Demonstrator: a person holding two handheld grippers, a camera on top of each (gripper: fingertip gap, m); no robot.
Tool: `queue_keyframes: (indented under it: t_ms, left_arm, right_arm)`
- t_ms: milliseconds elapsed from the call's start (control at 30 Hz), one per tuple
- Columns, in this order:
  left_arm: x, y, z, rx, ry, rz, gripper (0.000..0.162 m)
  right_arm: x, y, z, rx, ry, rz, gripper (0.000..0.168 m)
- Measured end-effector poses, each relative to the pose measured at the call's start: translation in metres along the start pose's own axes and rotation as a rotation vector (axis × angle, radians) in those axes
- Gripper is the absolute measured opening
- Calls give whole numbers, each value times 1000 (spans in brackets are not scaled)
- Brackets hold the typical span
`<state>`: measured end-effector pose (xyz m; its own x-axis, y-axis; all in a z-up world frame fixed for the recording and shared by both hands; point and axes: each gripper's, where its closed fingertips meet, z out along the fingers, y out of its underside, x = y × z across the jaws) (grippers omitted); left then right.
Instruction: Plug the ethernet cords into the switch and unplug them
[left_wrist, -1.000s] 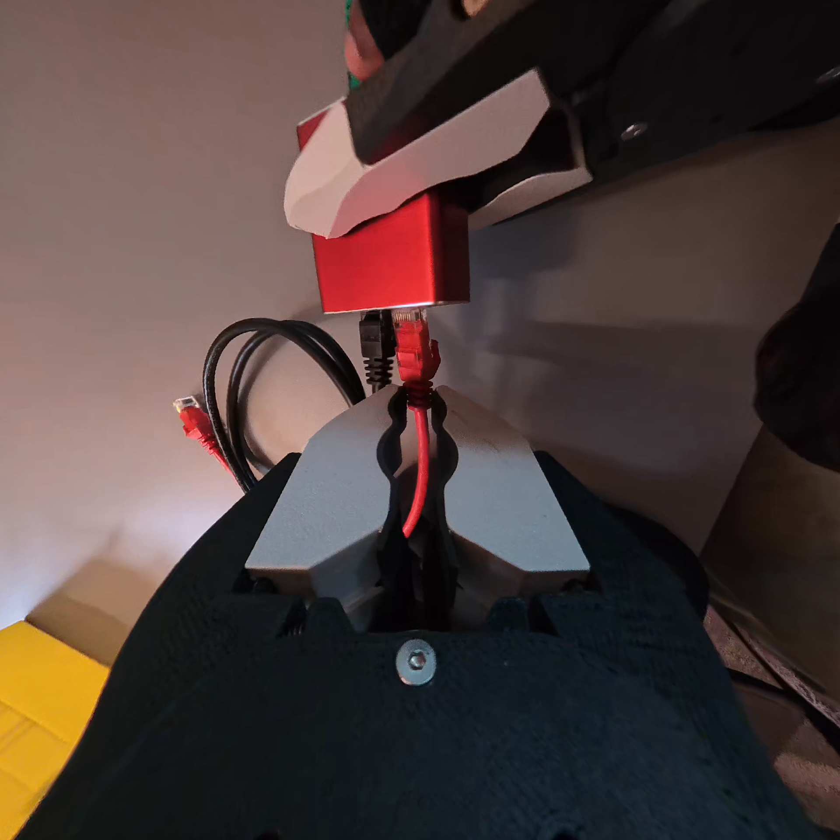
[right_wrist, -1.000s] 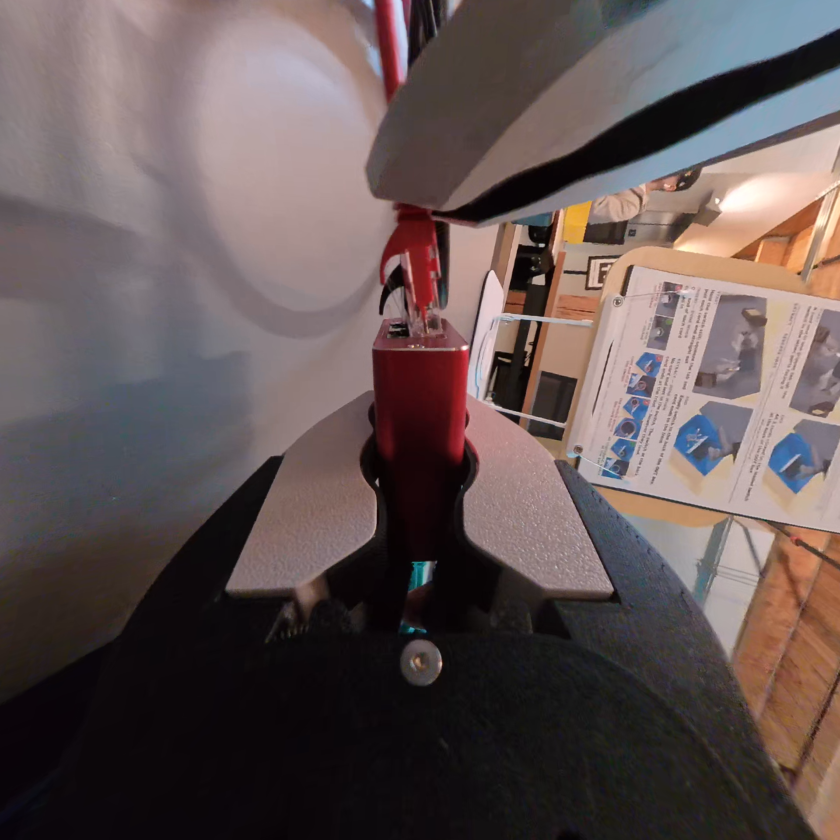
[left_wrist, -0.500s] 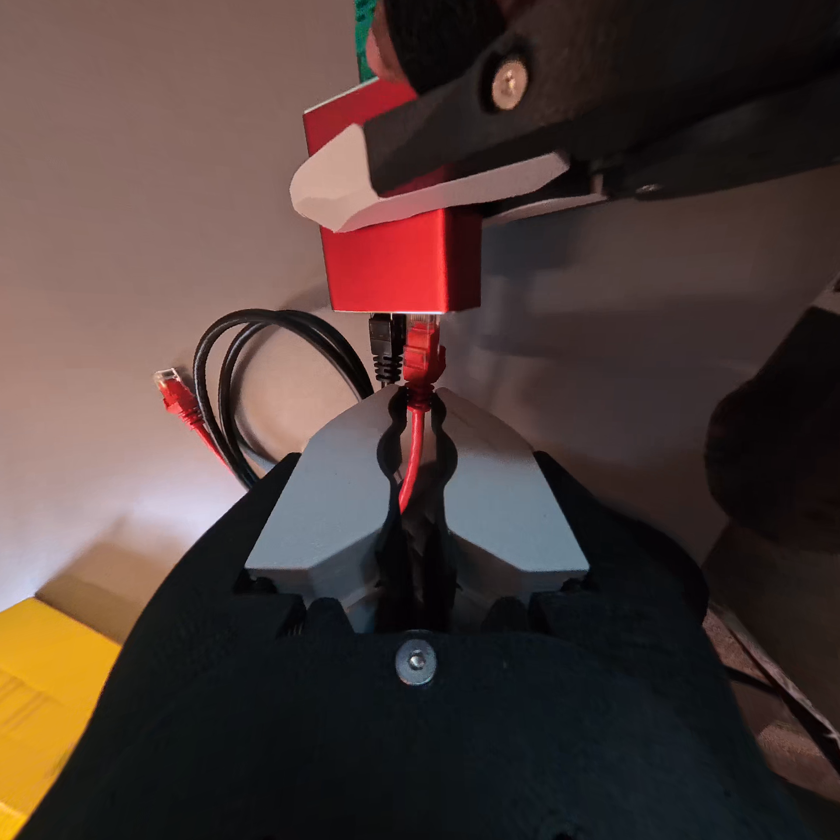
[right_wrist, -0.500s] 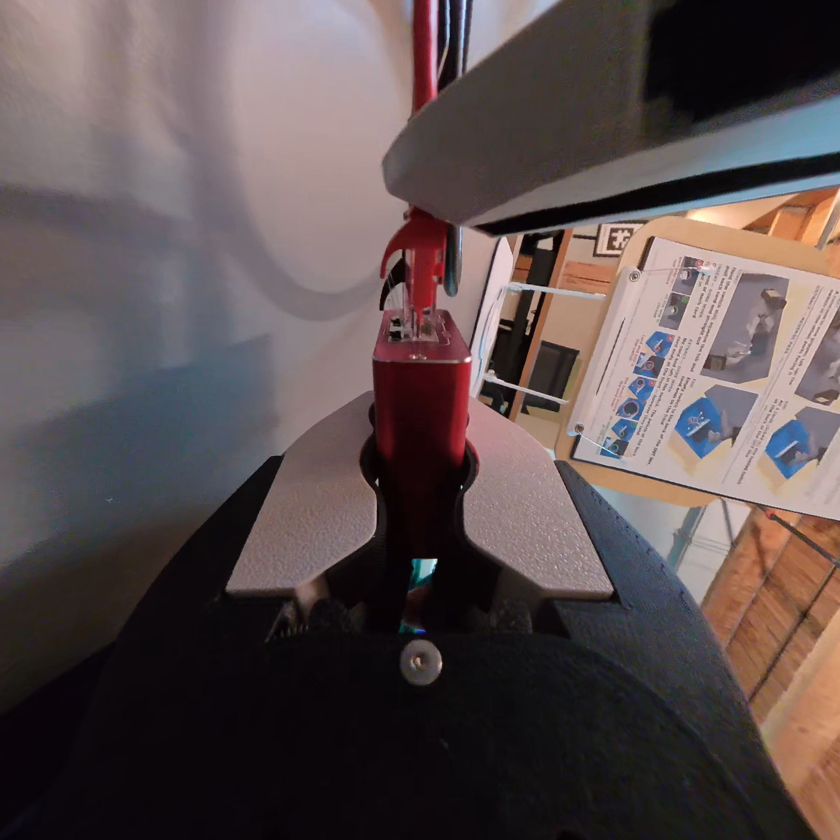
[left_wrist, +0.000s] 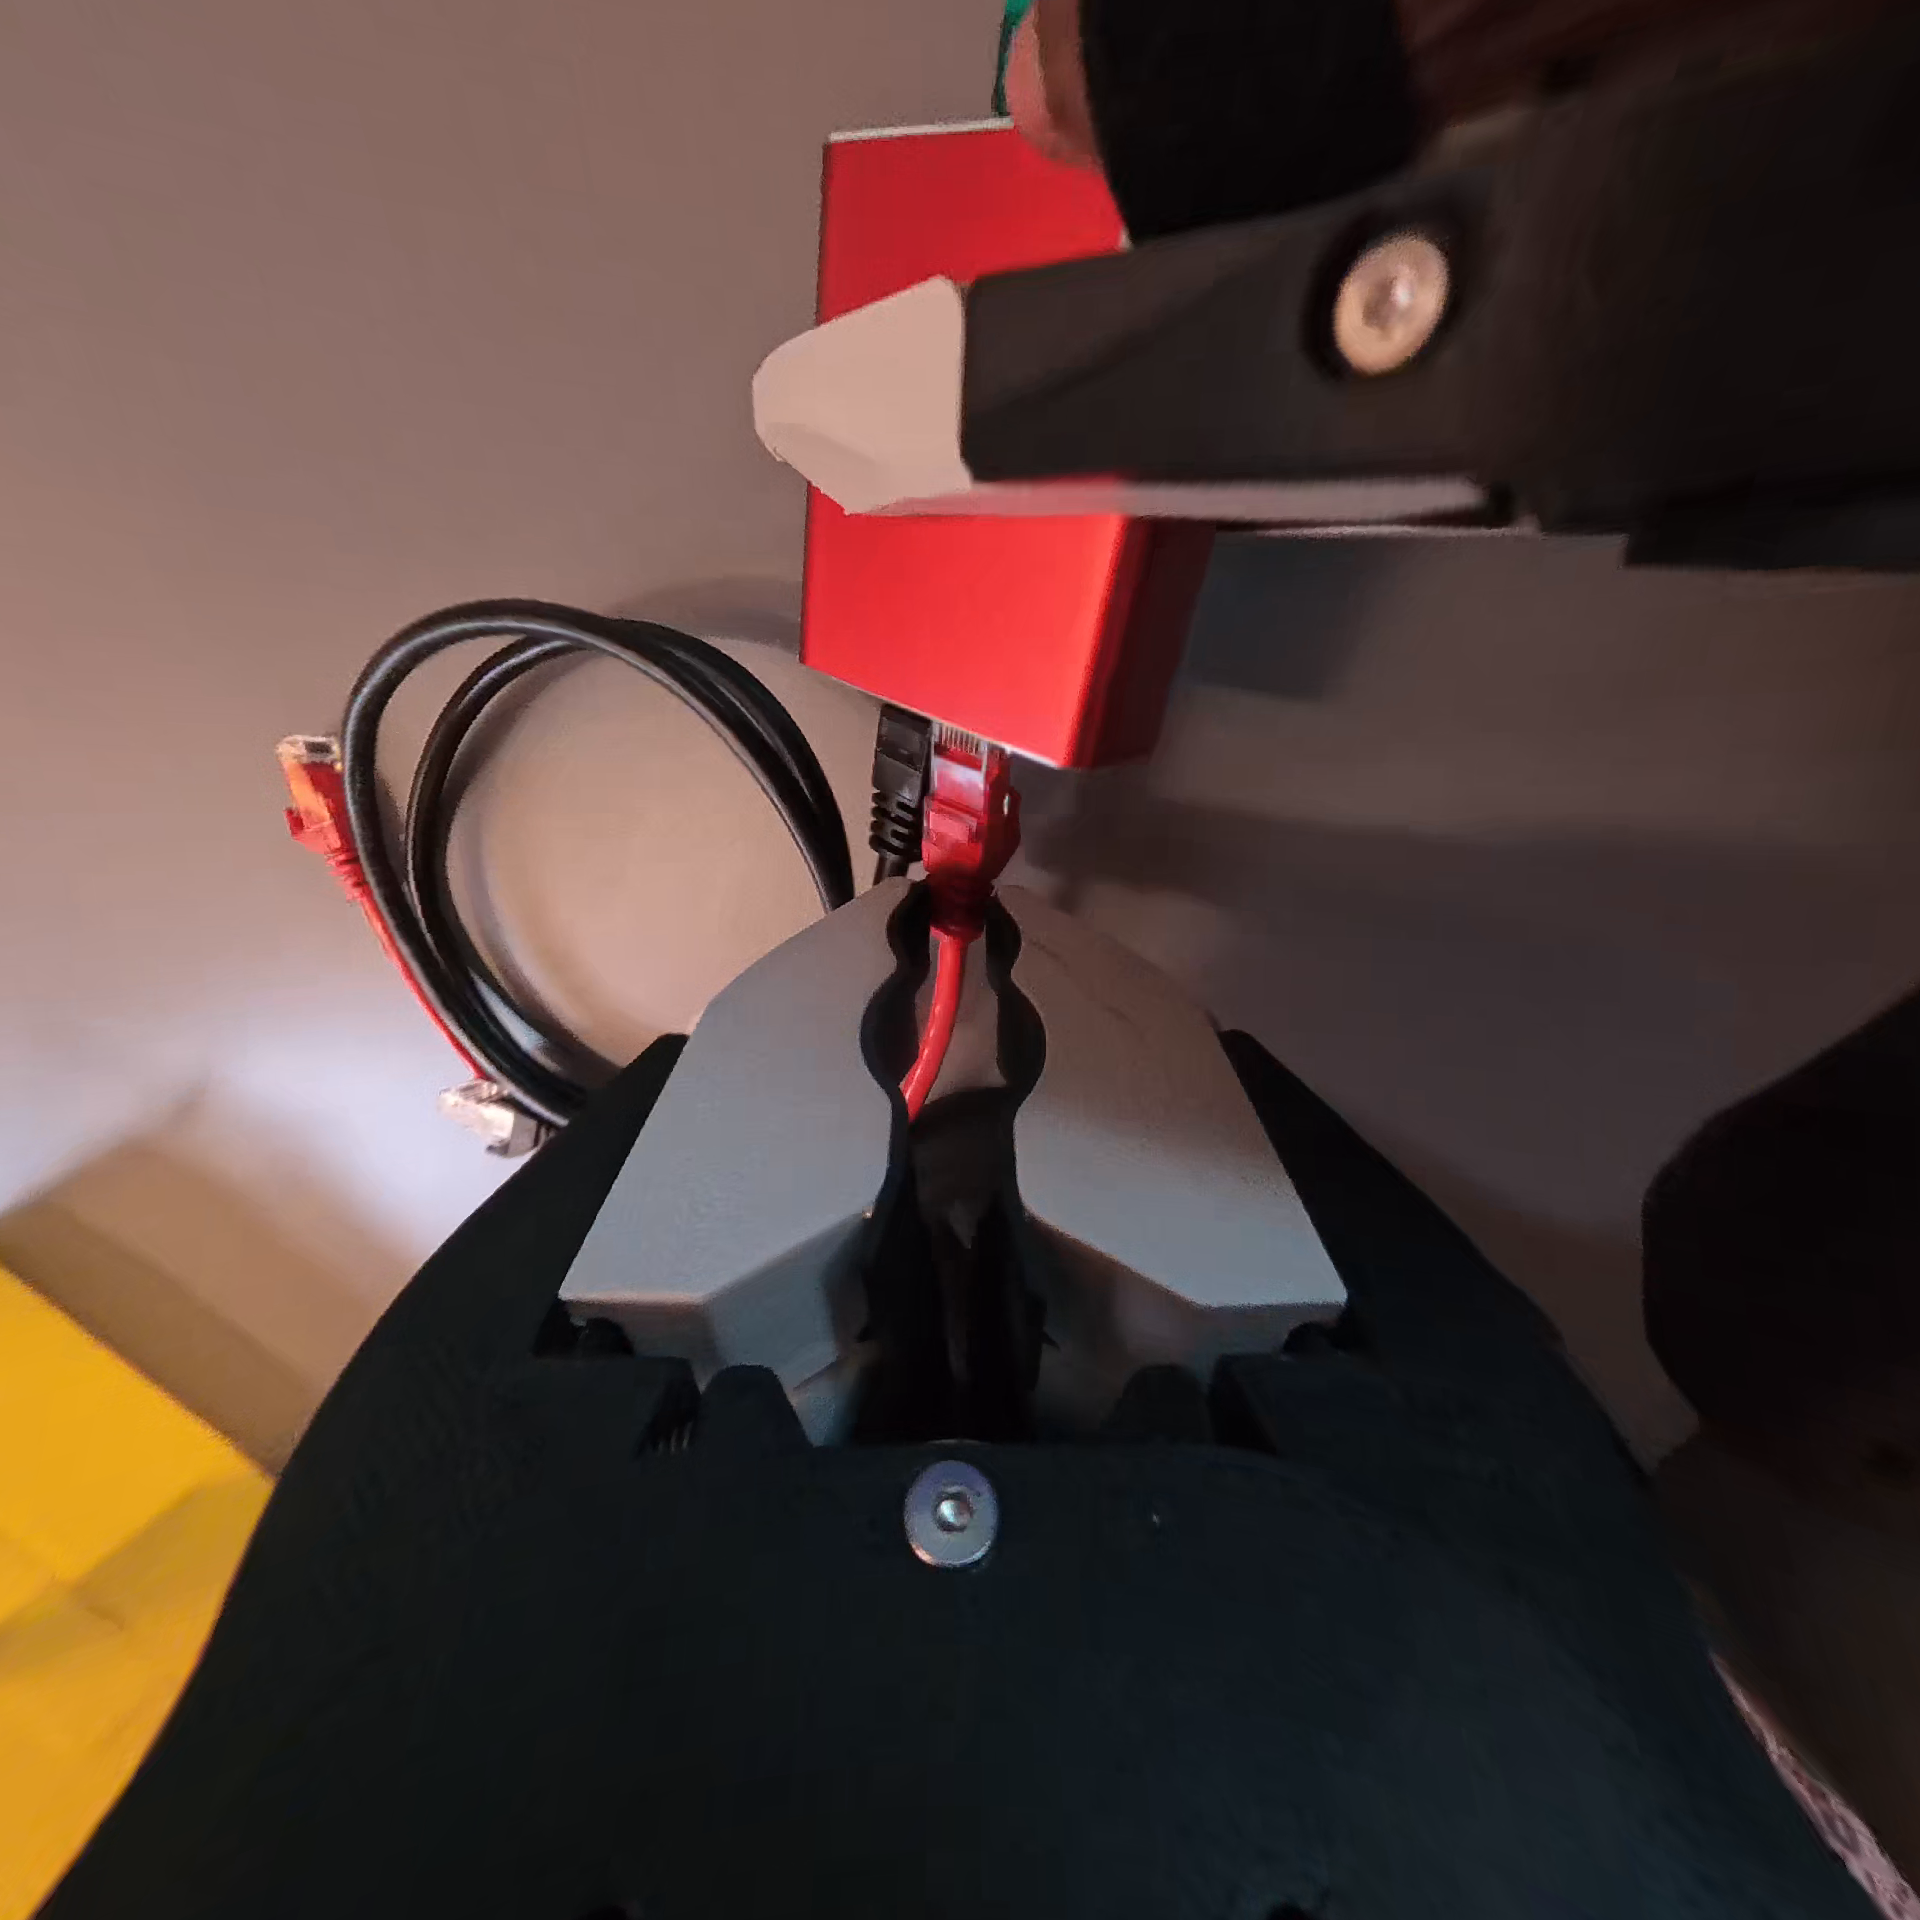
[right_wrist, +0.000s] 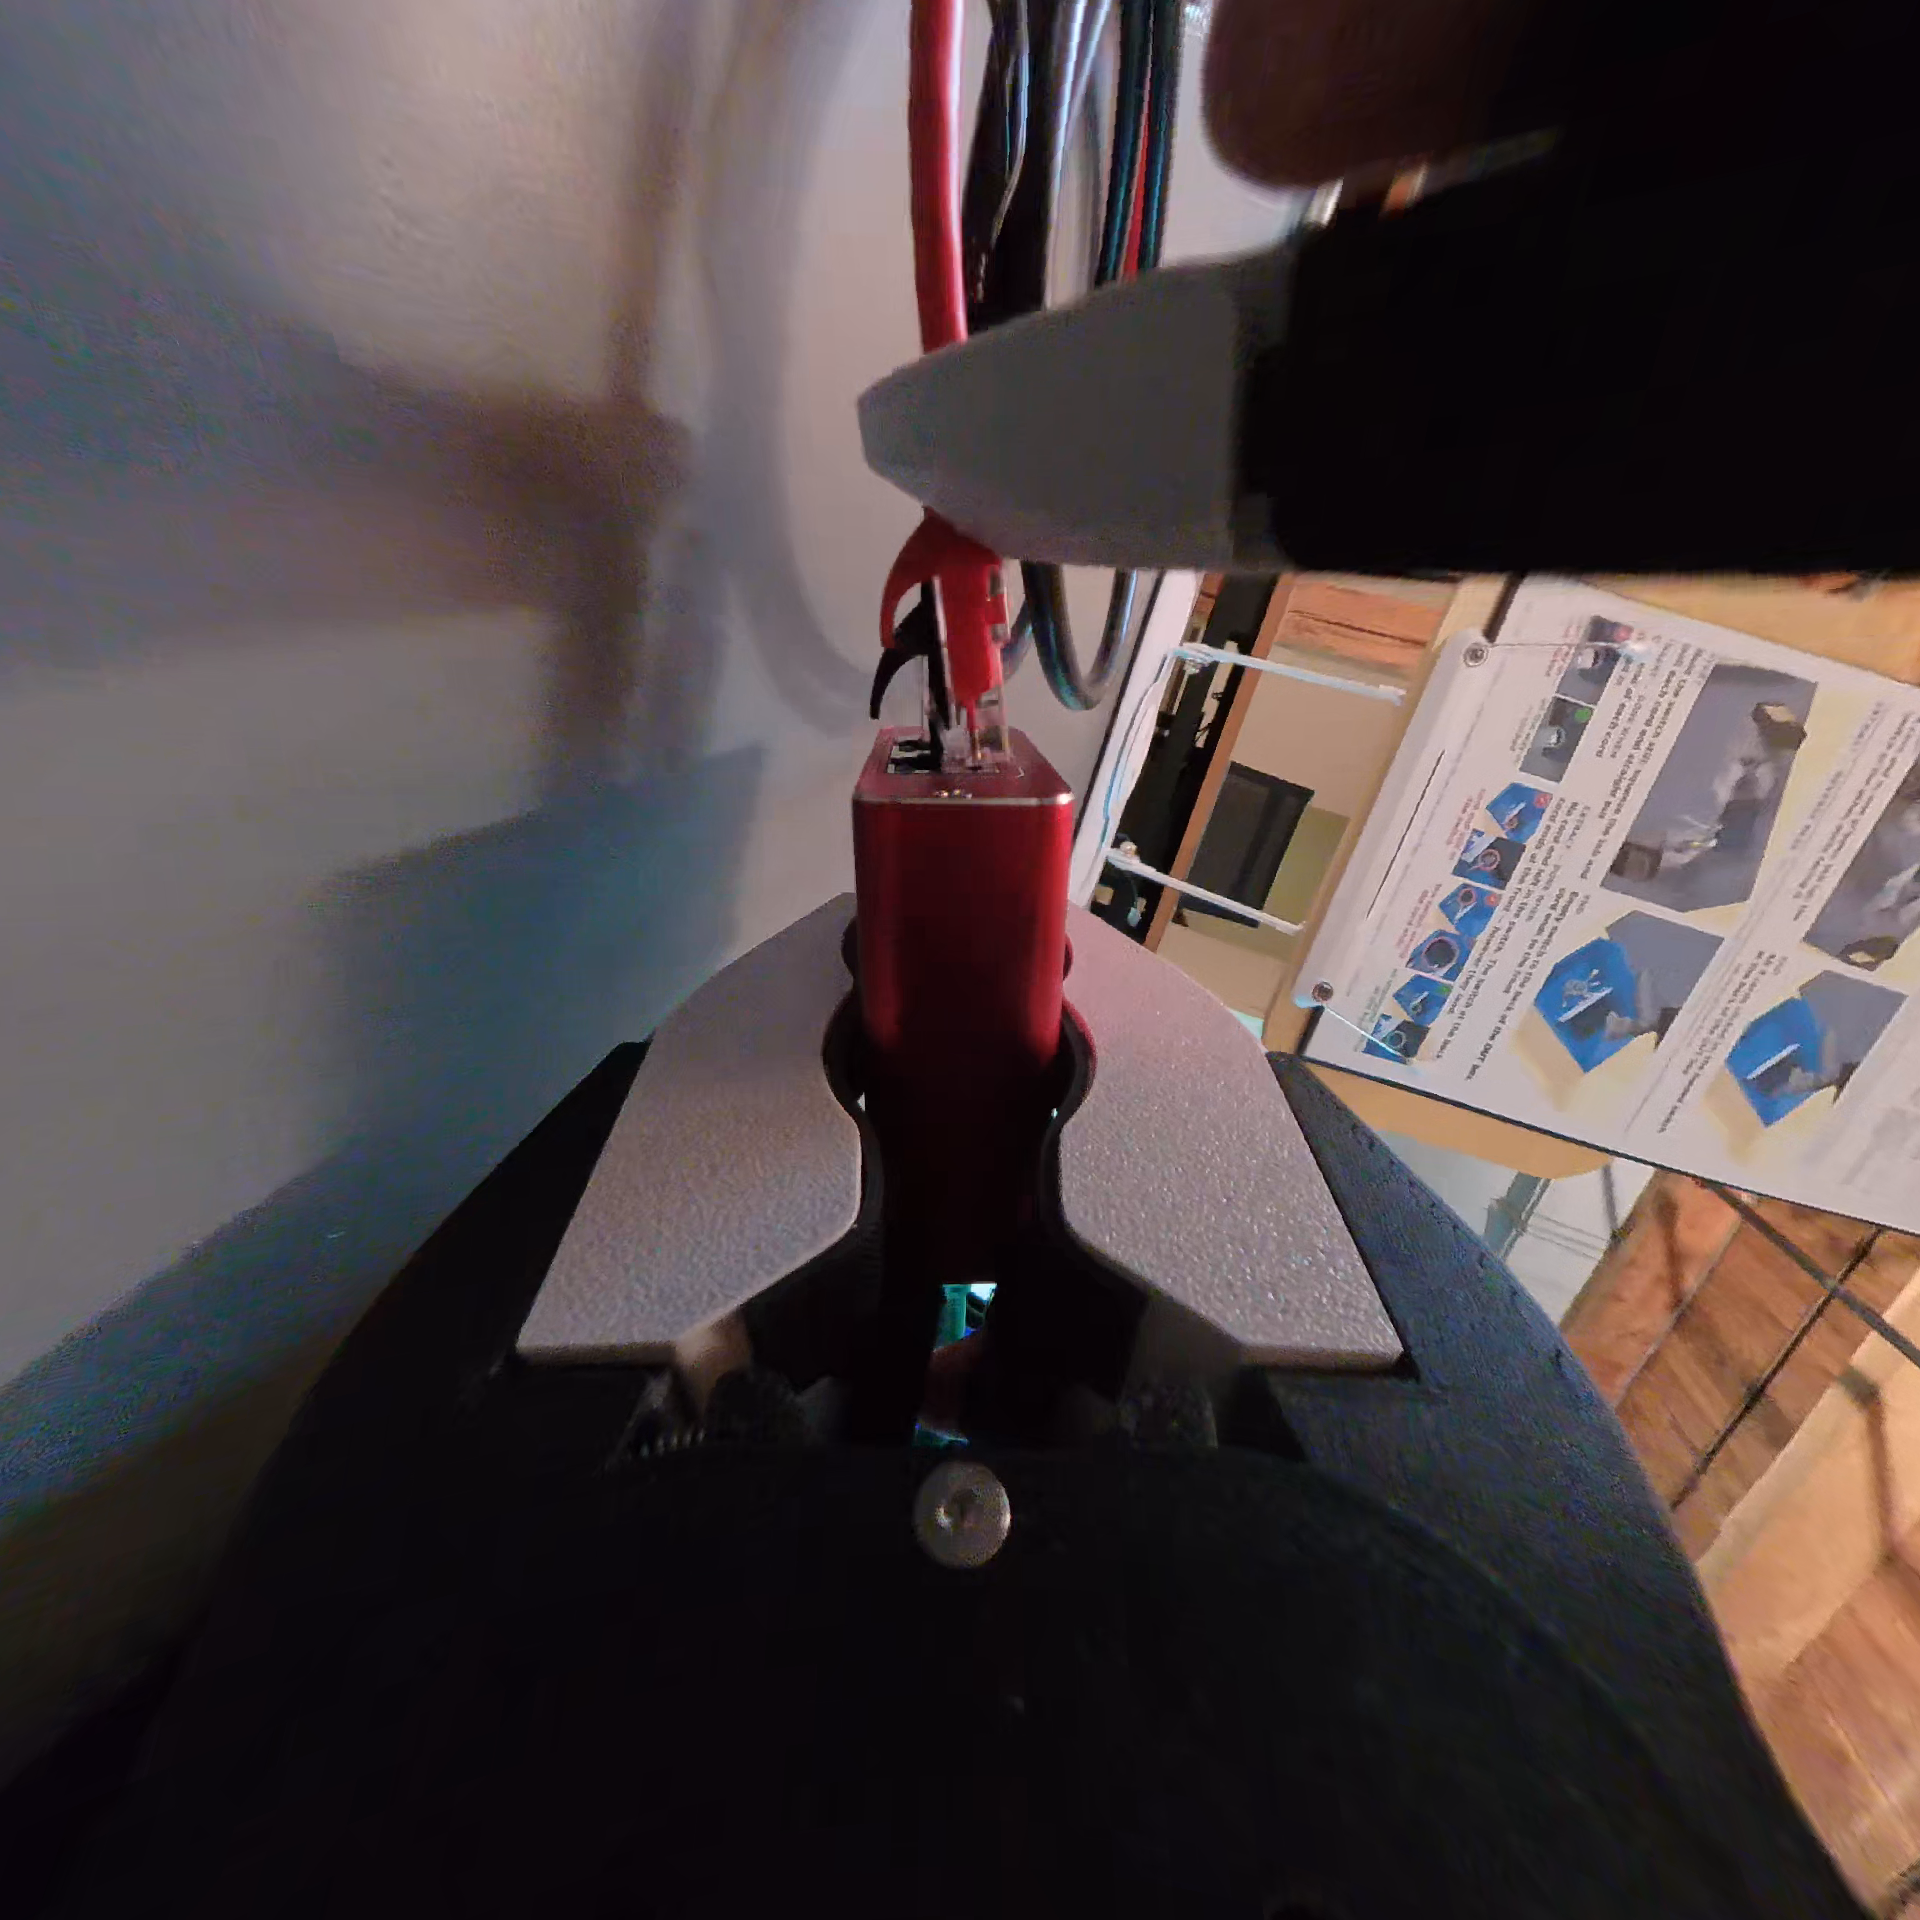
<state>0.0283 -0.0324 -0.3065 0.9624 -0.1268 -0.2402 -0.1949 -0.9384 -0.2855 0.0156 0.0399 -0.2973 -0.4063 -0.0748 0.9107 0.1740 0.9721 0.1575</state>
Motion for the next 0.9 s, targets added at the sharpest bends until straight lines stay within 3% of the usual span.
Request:
queue_keyframes:
  t_ms: [133, 533, 900]
  left_arm:
    - [7, -5, -10, 134, 117, -12, 10]
    - [6, 4, -6, -50, 69, 70, 11]
    - [7, 2, -11, -19, 101, 71, 10]
  right_arm:
    - [-4, 4, 0, 37, -21, 53, 30]
    - [-3, -4, -2, 69, -8, 41, 30]
    - [0, -2, -2, 64, 26, 32, 30]
